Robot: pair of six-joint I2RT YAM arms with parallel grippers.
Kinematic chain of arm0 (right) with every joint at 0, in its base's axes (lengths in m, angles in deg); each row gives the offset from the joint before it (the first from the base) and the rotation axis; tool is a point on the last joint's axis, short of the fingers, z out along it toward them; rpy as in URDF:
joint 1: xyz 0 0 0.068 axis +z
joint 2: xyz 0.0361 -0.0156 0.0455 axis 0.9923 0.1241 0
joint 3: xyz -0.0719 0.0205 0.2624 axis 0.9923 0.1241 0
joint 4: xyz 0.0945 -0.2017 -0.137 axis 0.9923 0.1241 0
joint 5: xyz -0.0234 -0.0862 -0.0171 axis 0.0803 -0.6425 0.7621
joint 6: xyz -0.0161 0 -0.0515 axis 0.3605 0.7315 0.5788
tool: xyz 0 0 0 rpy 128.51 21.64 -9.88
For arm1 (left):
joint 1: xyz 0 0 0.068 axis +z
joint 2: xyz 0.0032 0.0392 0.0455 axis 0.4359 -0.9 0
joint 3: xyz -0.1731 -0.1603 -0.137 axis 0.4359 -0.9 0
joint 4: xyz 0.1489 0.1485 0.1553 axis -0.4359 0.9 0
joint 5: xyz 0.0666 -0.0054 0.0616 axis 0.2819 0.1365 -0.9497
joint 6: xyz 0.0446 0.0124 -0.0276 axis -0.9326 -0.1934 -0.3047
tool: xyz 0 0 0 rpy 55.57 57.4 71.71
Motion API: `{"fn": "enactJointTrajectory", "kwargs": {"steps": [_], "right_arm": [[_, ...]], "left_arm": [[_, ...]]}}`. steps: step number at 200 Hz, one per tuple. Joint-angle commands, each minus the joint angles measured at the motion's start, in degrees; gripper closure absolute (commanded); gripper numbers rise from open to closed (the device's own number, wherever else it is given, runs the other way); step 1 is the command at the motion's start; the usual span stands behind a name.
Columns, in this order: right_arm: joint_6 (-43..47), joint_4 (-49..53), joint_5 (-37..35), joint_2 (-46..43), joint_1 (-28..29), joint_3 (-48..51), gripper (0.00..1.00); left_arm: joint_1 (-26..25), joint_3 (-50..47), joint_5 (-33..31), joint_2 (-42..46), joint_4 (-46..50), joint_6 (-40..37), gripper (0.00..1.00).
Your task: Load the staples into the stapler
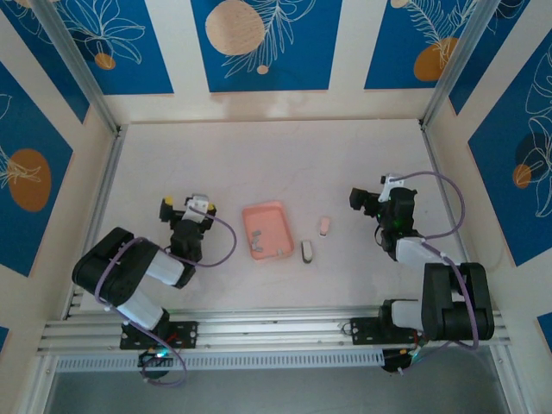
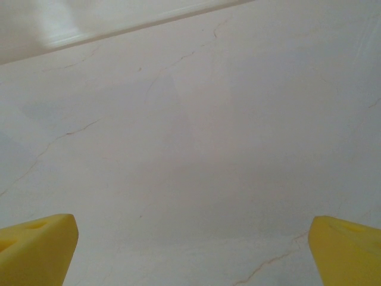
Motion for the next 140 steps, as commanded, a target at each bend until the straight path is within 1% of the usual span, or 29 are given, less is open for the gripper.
{"fn": "enactJointTrajectory", "kwargs": {"steps": [1, 50, 92, 121, 140], "right_arm": [[1.92, -6.41, 1.71, 1.18, -0.39, 1.60, 0.01], [2.51, -9.28, 3.38, 2.71, -0.39, 1.95, 0.01], [3.89, -11.22, 3.97, 4.08, -0.48, 1.82, 0.01], [4.24, -13.12, 4.51, 6.72, -0.99, 1.39, 0.01], [4.27, -15.02, 5.40, 8.54, -1.09, 1.38, 0.01]], "left_arm": [[2.58, -2.15, 6.58, 0.21, -4.57, 1.81, 0.00], [5.67, -3.06, 10.81, 0.61, -4.56, 4.87, 0.00], [8.23, -4.12, 16.84, 1.08, -4.56, 6.63, 0.00], [10.91, -4.64, 23.60, 0.84, -4.56, 8.17, 0.00], [11.96, -4.47, 25.35, 0.28, -4.48, 8.84, 0.00]]}}
